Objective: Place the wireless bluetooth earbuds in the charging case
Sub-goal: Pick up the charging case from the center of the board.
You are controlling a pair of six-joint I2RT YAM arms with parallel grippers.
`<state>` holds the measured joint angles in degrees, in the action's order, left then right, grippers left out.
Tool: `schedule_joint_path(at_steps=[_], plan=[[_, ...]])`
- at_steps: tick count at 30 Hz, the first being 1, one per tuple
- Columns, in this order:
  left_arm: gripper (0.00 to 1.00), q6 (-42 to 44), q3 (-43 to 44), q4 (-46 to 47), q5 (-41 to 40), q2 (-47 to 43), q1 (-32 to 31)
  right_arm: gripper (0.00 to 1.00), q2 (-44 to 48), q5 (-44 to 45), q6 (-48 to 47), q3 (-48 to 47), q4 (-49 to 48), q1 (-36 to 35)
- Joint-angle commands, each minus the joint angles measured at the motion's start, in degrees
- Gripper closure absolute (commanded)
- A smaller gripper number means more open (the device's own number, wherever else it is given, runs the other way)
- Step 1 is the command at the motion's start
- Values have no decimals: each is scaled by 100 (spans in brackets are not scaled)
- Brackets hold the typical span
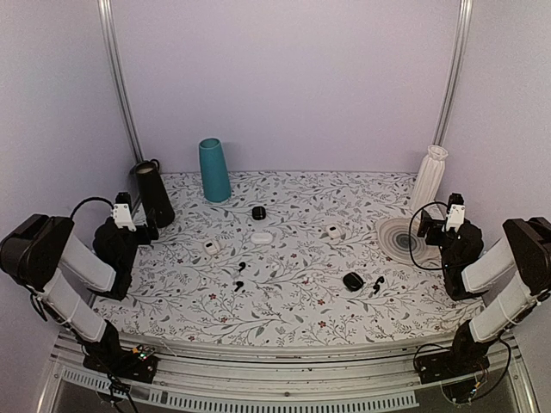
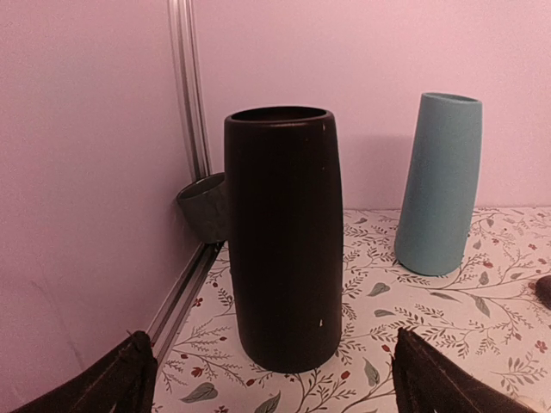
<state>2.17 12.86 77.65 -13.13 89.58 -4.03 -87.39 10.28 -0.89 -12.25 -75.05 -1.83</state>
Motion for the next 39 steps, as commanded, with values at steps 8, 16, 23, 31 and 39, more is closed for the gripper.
schedule_joint_path(at_steps=[8,16,23,31,39], plan=[[4,280,612,-1986,-373,-1248,-384,1,215,37,45,-142,406,19],[4,-1215,2765,-5986,954,-2054,-966,1,1300,298,-151,-1183,2610,-383],[4,-1411,3835,-7744,490,-1983,-1250,1,1752,762,746,-3029,4990,-1387],[4,-1817,4059,-8154,479,-2249,-1132,1,1530,1851,-134,-3905,5551,-2701],[4,-2180,4000,-8080,1209,-2102,-1397,1,1933,1243,900,-4146,6883,-2684]])
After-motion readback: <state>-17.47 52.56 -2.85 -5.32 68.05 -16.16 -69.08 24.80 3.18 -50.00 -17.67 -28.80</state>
